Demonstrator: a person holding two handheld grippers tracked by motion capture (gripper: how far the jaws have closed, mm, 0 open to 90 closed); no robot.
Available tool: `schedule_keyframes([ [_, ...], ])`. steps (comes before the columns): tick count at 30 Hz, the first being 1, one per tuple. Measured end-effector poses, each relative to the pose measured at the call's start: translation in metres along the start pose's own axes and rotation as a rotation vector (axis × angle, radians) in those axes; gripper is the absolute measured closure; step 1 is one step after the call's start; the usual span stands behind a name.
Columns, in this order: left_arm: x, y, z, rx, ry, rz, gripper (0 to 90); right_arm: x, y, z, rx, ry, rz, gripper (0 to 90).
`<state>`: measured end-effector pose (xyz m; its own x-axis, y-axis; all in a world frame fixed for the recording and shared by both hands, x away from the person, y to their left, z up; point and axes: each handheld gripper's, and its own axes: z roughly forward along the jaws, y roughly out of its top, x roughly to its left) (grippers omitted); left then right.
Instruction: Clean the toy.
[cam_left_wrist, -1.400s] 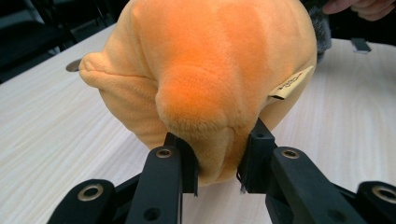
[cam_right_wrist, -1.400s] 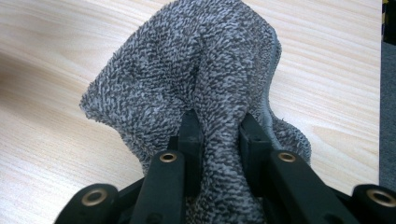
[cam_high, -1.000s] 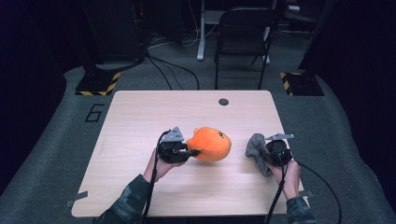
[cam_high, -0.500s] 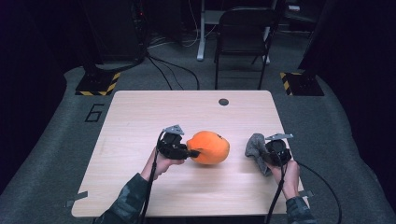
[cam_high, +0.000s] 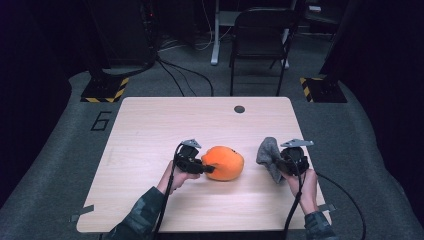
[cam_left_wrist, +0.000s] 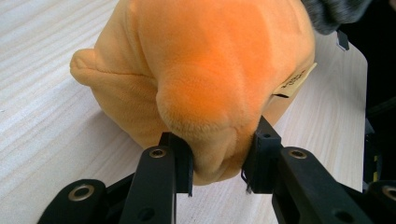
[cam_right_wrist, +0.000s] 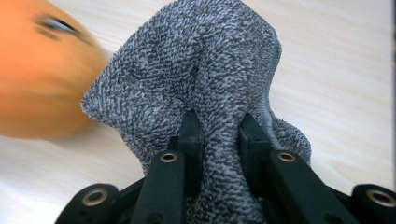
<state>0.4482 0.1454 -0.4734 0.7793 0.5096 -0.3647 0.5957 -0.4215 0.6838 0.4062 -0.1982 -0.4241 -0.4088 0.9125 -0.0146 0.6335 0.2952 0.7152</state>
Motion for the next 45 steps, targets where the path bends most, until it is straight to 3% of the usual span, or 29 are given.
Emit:
schedule_keyframes([
  [2, -0.001, 0.0, 0.0, 0.002, 0.0, 0.002, 68.5, 0.017, 0.011, -0.005, -0.024, 0.026, -0.031, 75.1],
  [3, -0.001, 0.0, 0.0, -0.005, 0.006, 0.006, 68.5, 0.035, 0.022, -0.007, -0.053, 0.077, -0.069, 75.1],
  [5, -0.001, 0.0, 0.0, 0.004, 0.008, 0.014, 68.5, 0.055, 0.032, -0.01, -0.065, 0.12, -0.106, 75.1],
  [6, -0.001, 0.0, 0.0, 0.004, 0.008, 0.014, 68.5, 0.055, 0.032, -0.01, -0.065, 0.12, -0.106, 75.1],
  [7, -0.002, 0.0, 0.0, 0.004, 0.012, 0.018, 68.5, 0.075, 0.04, -0.013, -0.082, 0.147, -0.152, 75.1],
  [10, -0.003, 0.0, 0.0, 0.001, 0.017, 0.02, 68.2, 0.1, 0.051, -0.014, -0.094, 0.178, -0.2, 75.1],
  [11, -0.003, 0.0, 0.0, 0.001, 0.017, 0.02, 68.0, 0.1, 0.051, -0.014, -0.094, 0.178, -0.2, 75.1],
  [13, -0.004, 0.0, 0.0, 0.002, 0.017, 0.025, 67.7, 0.118, 0.057, -0.005, -0.078, 0.198, -0.229, 75.1],
  [16, -0.006, 0.0, 0.001, 0.005, 0.019, 0.035, 67.3, 0.126, 0.056, 0.007, -0.06, 0.21, -0.233, 75.1],
  [18, -0.008, 0.001, 0.001, 0.011, 0.027, 0.051, 67.2, 0.133, 0.054, 0.018, -0.039, 0.208, -0.244, 75.0],
  [20, -0.01, 0.0, 0.003, 0.008, 0.041, 0.064, 67.2, 0.14, 0.049, 0.03, -0.025, 0.176, -0.288, 75.4],
  [22, -0.01, -0.001, 0.004, 0.007, 0.04, 0.065, 67.3, 0.141, 0.048, 0.031, -0.019, 0.163, -0.293, 75.7],
  [25, -0.012, -0.001, 0.005, 0.005, 0.042, 0.08, 67.9, 0.139, 0.045, 0.033, -0.018, 0.117, -0.351, 76.6],
  [30, -0.011, -0.002, 0.005, -0.004, 0.032, 0.082, 67.7, 0.13, 0.042, 0.031, -0.012, 0.088, -0.331, 76.6],
  [31, -0.01, -0.003, 0.005, -0.007, 0.026, 0.075, 67.6, 0.121, 0.039, 0.027, 0.026, 0.066, -0.304, 76.4],
  [32, -0.01, -0.003, 0.005, -0.007, 0.026, 0.075, 67.5, 0.121, 0.039, 0.027, 0.026, 0.066, -0.304, 76.4],
  [33, -0.009, -0.003, 0.005, -0.011, 0.024, 0.074, 67.4, 0.108, 0.037, 0.029, 0.026, 0.06, -0.291, 76.4],
  [34, -0.009, -0.003, 0.005, -0.009, 0.022, 0.074, 67.4, 0.108, 0.037, 0.029, 0.026, 0.06, -0.291, 76.4],
  [37, -0.011, -0.002, 0.005, -0.009, 0.023, 0.074, 67.3, 0.087, 0.031, 0.034, 0.052, 0.095, -0.202, 76.3],
  [45, -0.01, -0.002, 0.006, -0.016, 0.02, 0.079, 67.1, 0.069, 0.025, 0.045, 0.086, 0.08, -0.159, 76.2],
])
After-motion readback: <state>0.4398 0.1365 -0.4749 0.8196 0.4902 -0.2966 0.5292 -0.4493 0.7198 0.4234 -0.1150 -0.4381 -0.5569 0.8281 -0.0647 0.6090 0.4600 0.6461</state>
